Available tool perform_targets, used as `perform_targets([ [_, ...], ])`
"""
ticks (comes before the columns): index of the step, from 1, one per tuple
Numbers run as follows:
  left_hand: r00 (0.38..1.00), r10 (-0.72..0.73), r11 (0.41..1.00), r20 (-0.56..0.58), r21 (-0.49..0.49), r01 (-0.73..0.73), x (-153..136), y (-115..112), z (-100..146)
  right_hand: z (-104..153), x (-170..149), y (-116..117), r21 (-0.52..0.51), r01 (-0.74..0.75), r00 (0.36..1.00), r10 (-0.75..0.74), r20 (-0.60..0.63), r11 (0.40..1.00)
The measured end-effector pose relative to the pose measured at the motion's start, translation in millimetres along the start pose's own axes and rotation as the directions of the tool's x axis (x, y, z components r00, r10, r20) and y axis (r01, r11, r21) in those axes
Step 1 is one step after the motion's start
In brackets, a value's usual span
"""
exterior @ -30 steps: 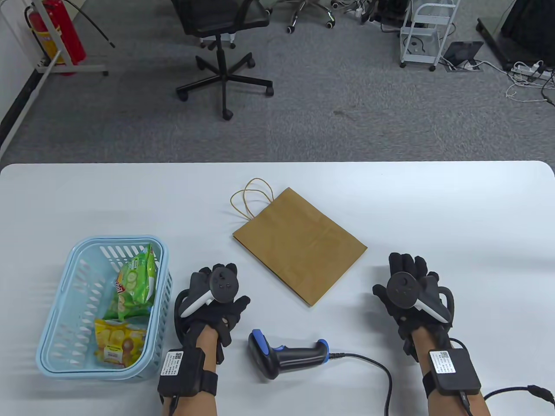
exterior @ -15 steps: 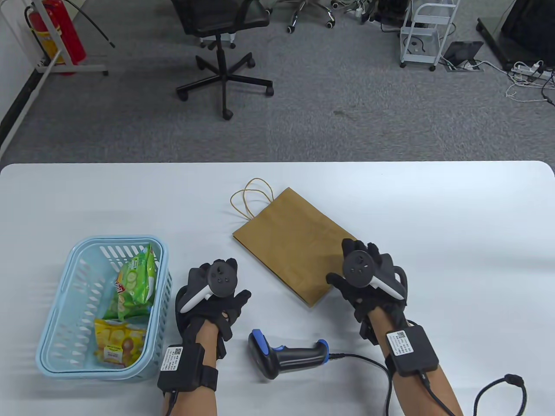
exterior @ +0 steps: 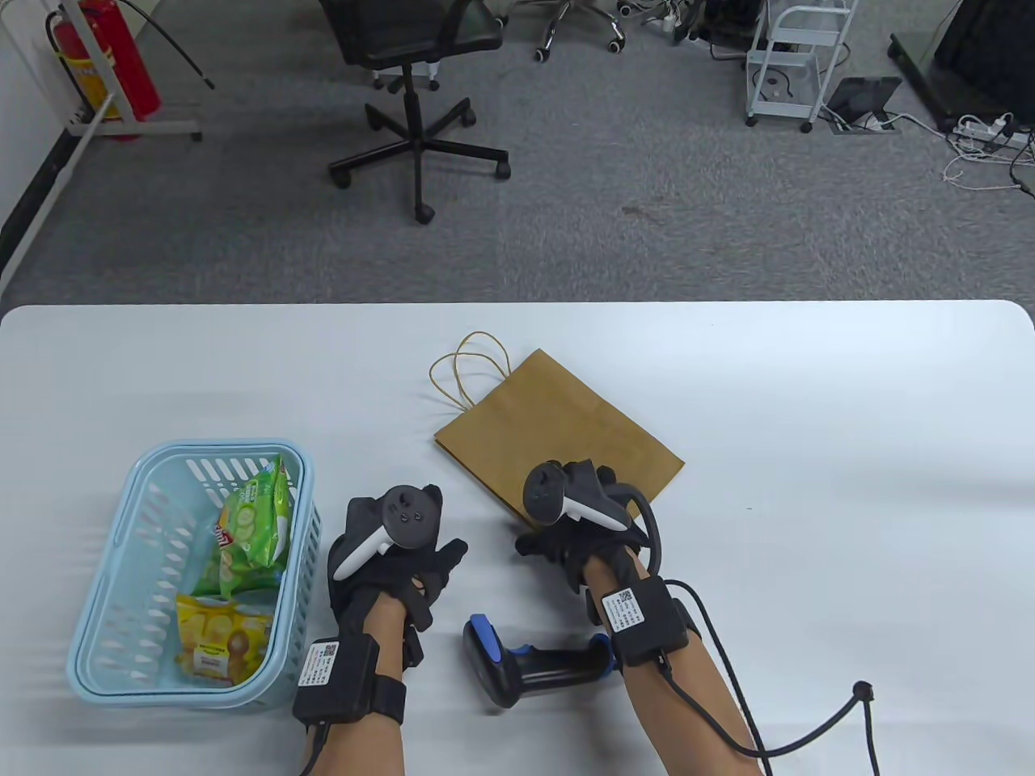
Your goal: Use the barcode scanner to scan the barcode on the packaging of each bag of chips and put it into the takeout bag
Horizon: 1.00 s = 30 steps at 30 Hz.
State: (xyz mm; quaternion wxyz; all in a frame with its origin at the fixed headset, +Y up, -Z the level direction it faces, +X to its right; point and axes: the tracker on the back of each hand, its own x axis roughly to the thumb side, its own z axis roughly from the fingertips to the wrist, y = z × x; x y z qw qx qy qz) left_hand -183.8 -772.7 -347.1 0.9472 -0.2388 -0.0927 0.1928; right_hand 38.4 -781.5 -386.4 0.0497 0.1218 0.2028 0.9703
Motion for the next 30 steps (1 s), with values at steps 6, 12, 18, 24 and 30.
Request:
perform_targets([
  [6, 1.0, 0.004, 1.0, -0.009, -0.007, -0.004, -2.4, -0.3, -0.3, 0.8, -3.6, 0.4, -0.001, 0.044, 0.999, -0.044, 0.021, 0.999],
  [12, 1.0, -0.011, 1.0, -0.008, -0.014, 0.011, -1.1, -1.0, -1.6, 7.9, -10.8, -5.2, -0.079, 0.103, 0.993, -0.098, 0.06, 0.992],
  [18, 1.0, -0.015, 1.0, -0.017, -0.021, 0.015, -3.1, -0.5, -0.2, 26.5, -17.6, -17.8, -0.275, -0.069, 0.998, 0.067, -0.016, 0.959],
  [24, 0.999, 0.053, 0.999, 0.003, 0.012, -0.053, -7.7, 4.2, 4.4, 58.5, -32.4, -43.0, -0.458, -0.021, 1.0, 0.016, -0.013, 0.889],
  [30, 0.964, 0.247, 0.967, 0.1, 0.036, -0.252, -3.8, 8.3, 7.4, 90.1, -41.0, -57.7, -0.573, 0.055, 0.997, -0.018, 0.071, 0.818],
])
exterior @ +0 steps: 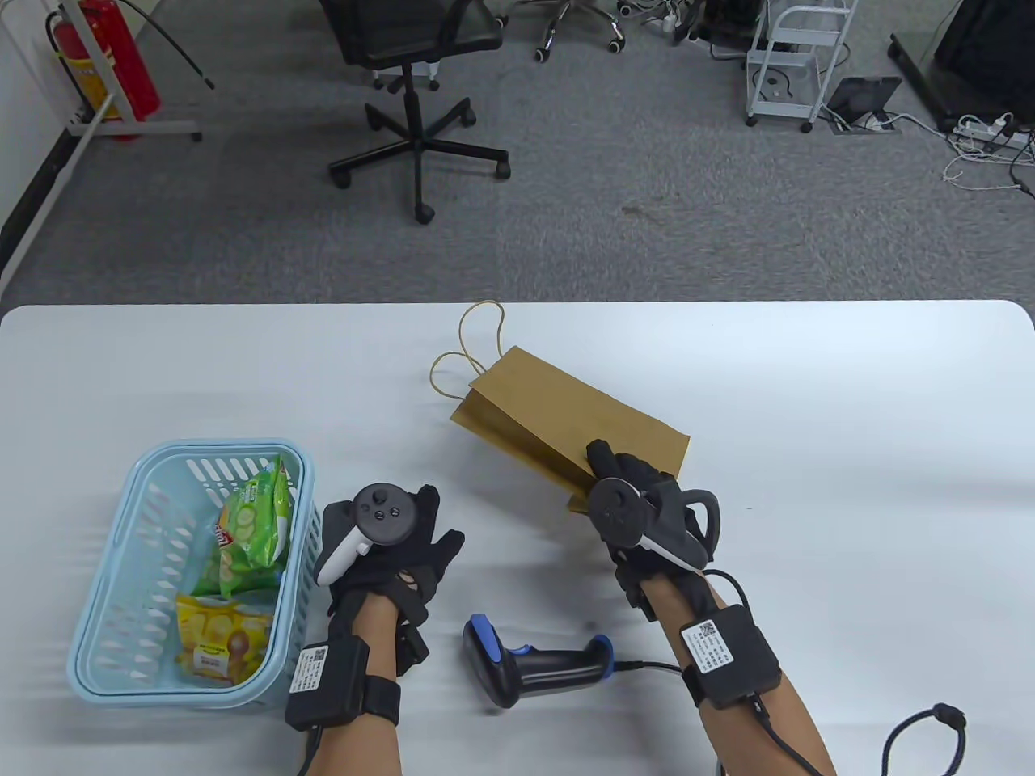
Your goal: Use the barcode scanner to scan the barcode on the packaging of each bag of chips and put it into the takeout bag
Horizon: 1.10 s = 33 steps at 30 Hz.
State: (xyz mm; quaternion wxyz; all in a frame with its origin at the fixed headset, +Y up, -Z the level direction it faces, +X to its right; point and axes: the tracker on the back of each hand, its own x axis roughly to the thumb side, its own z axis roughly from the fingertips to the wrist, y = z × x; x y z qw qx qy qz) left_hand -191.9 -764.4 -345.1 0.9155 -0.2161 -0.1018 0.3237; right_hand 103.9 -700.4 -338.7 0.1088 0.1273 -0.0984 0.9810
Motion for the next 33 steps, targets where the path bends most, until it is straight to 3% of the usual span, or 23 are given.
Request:
perform_targets([
  [7, 0.993, 0.091, 0.996, 0.079, 0.02, -0.093, 14.3, -1.2, -2.3, 7.9, -7.8, -24.4, -0.08, 0.195, 0.981, -0.192, 0.041, 0.978],
  [12, 0.944, 0.282, 0.952, 0.17, 0.069, -0.297, 22.3, 16.1, 2.9, 9.3, -7.9, -49.1, -0.095, 0.389, 0.92, -0.381, 0.091, 0.916],
  [16, 0.871, 0.435, 0.877, 0.229, 0.11, -0.467, 36.3, 29.0, 2.5, 12.1, -13.0, -74.1, -0.095, 0.564, 0.822, -0.545, 0.164, 0.821],
  [19, 0.834, 0.473, 0.849, 0.285, 0.105, -0.518, 43.8, 34.9, -3.1, 13.2, -19.6, -85.7, -0.009, 0.694, 0.701, -0.672, 0.238, 0.72],
  [22, 0.756, 0.538, 0.777, 0.373, 0.13, -0.616, 44.4, 38.0, -8.1, 15.7, -24.4, -92.4, 0.049, 0.771, 0.6, -0.75, 0.279, 0.635],
  [23, 0.713, 0.573, 0.75, 0.405, 0.092, -0.655, 43.4, 38.0, -9.6, 16.0, -25.3, -93.5, 0.073, 0.78, 0.578, -0.761, 0.293, 0.621],
  [27, 0.602, 0.644, 0.687, 0.472, -0.01, -0.727, 37.6, 34.0, -12.8, 15.2, -27.0, -92.3, 0.12, 0.791, 0.544, -0.78, 0.311, 0.6],
  [30, 0.636, 0.615, 0.72, 0.466, -0.003, -0.694, 32.9, 34.5, -14.5, 15.2, -28.0, -90.0, 0.11, 0.774, 0.57, -0.762, 0.308, 0.624],
  [33, 0.66, 0.597, 0.719, 0.457, 0.061, -0.693, 29.8, 33.2, -14.5, 17.5, -31.0, -89.3, 0.02, 0.737, 0.641, -0.709, 0.294, 0.675],
])
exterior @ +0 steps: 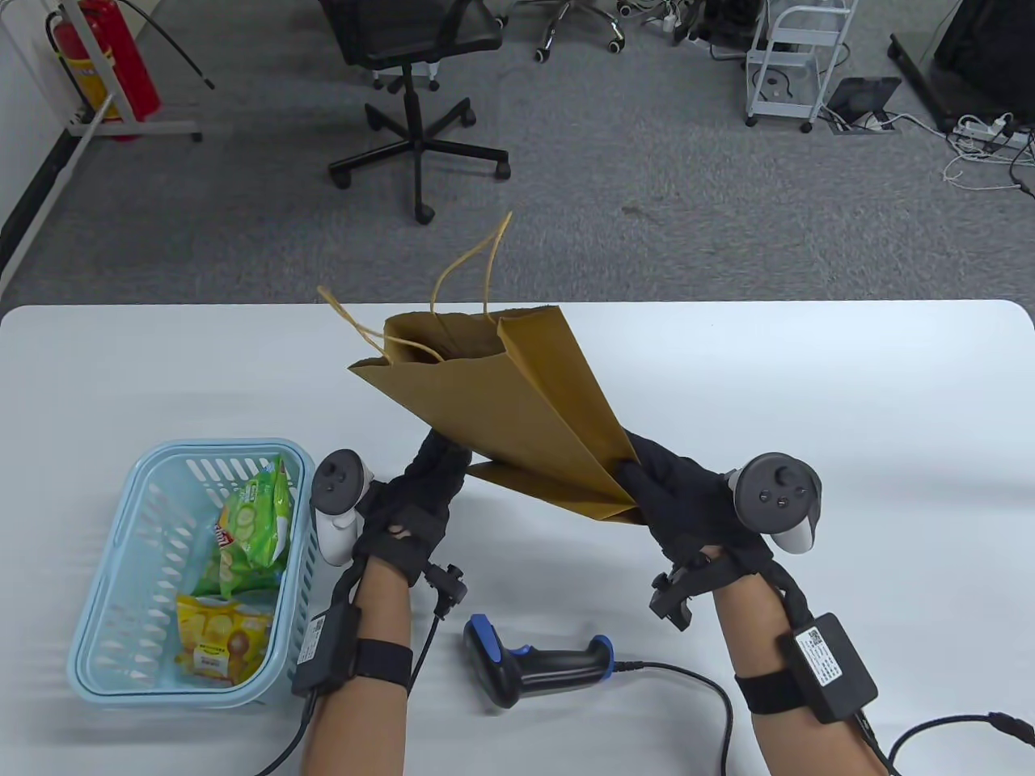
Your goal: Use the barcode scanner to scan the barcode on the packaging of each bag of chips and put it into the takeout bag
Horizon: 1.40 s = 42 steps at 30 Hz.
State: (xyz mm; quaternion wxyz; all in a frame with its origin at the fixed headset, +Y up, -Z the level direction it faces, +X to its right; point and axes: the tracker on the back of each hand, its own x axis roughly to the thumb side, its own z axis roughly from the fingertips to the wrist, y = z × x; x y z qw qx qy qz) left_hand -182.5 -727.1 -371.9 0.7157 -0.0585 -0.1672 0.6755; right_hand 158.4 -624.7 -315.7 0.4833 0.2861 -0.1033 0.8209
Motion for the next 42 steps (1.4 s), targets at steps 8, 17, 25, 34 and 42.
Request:
perform_targets([
  [8, 0.996, 0.041, 0.994, 0.076, 0.1, -0.048, 6.4, 4.6, 6.5, 6.0, -8.4, -11.1, -0.054, 0.02, 1.0, -0.021, -0.021, 0.998],
  [17, 0.993, 0.061, 0.99, 0.104, 0.119, -0.073, 10.4, 3.8, 10.7, 7.6, -31.7, -27.1, -0.051, 0.353, 0.932, -0.356, -0.067, 0.934],
  [25, 0.993, 0.069, 0.989, 0.095, 0.126, -0.081, 10.6, 3.4, 10.5, 13.1, -51.2, -55.2, -0.026, 0.478, 0.875, -0.479, -0.075, 0.878],
  [34, 0.999, 0.013, 0.988, 0.041, 0.155, -0.019, 8.3, -3.7, 7.9, 10.1, -50.3, -53.7, -0.008, 0.421, 0.901, -0.42, -0.112, 0.907],
  [42, 0.982, -0.057, 0.983, -0.181, 0.159, 0.086, -7.0, -5.4, 12.6, 7.4, -40.0, -37.3, -0.024, 0.269, 0.954, -0.27, -0.13, 0.963],
])
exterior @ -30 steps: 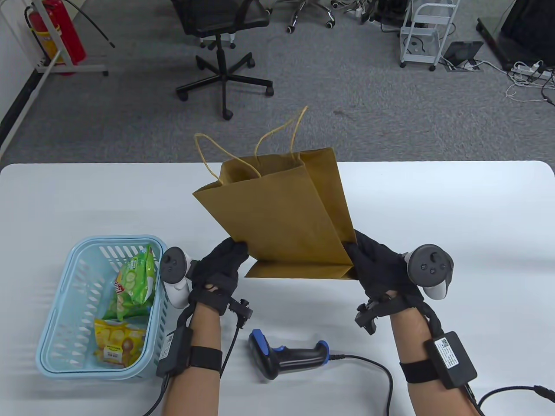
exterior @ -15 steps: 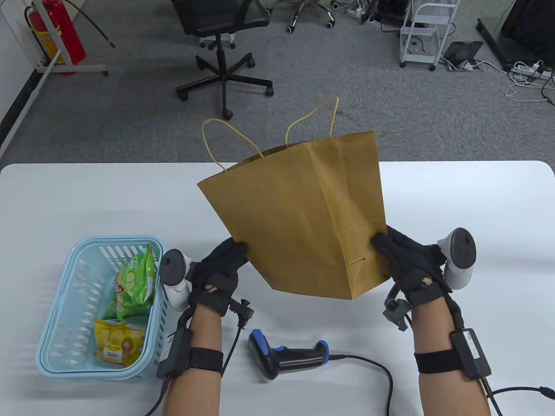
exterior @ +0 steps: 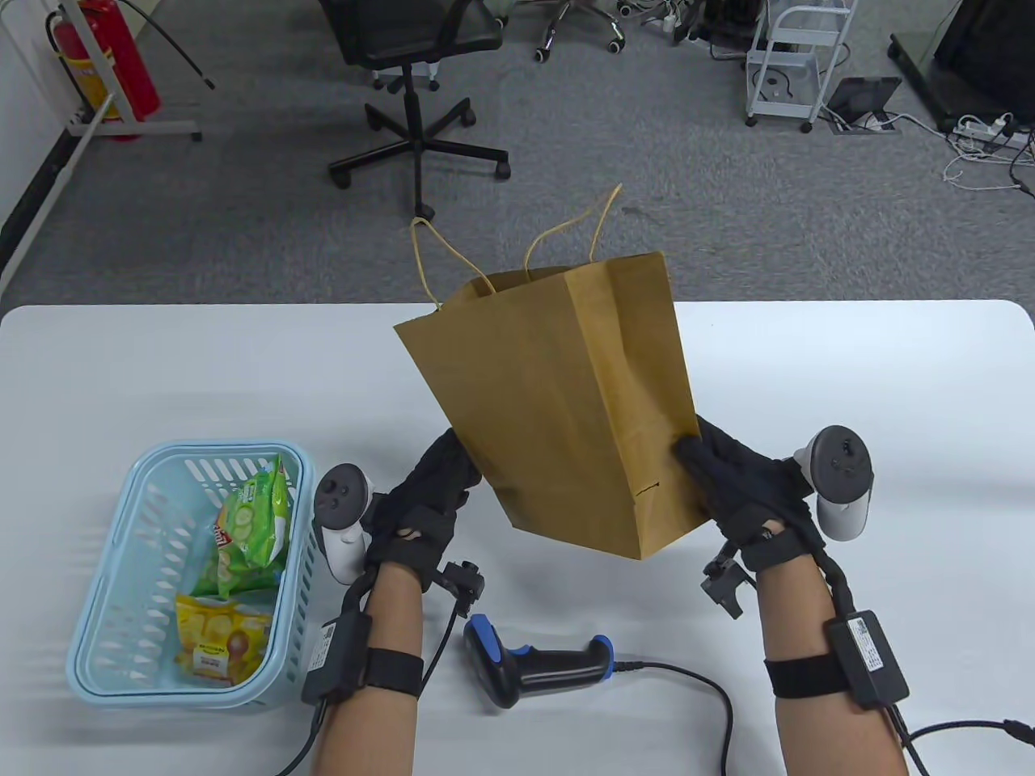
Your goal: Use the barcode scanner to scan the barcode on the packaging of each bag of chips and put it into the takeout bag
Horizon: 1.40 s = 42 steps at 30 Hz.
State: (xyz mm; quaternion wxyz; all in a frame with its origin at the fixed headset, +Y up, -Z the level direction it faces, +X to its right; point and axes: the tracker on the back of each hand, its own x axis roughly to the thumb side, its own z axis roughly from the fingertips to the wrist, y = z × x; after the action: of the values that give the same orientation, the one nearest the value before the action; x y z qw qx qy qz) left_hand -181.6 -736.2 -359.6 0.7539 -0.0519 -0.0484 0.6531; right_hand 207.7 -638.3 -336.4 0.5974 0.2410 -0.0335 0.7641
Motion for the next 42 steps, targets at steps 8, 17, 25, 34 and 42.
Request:
perform_targets([
  [8, 0.997, -0.073, 0.997, -0.011, 0.005, 0.073, -0.6, -0.2, -1.9, -3.5, -18.2, 42.7, -0.196, -0.092, 0.996, 0.09, -0.018, 0.976],
  [17, 0.988, -0.149, 0.988, 0.04, 0.036, 0.148, 4.7, -0.3, -1.8, -4.8, -55.1, 78.9, -0.269, -0.316, 0.949, 0.304, -0.084, 0.91],
  [25, 0.987, -0.15, 0.987, 0.056, 0.064, 0.146, 4.7, 1.8, -1.2, -9.3, -77.0, 89.1, -0.168, -0.277, 0.958, 0.258, -0.128, 0.946],
  [34, 0.986, -0.162, 0.986, 0.048, 0.043, 0.16, 2.3, 1.1, -1.1, -6.7, -102.3, 91.9, -0.046, -0.241, 0.941, 0.222, -0.256, 0.969],
  [42, 0.982, -0.185, 0.983, 0.033, 0.006, 0.185, 0.0, -0.4, -1.5, -5.7, -123.8, 94.4, 0.074, -0.227, 0.9, 0.238, -0.365, 0.971],
])
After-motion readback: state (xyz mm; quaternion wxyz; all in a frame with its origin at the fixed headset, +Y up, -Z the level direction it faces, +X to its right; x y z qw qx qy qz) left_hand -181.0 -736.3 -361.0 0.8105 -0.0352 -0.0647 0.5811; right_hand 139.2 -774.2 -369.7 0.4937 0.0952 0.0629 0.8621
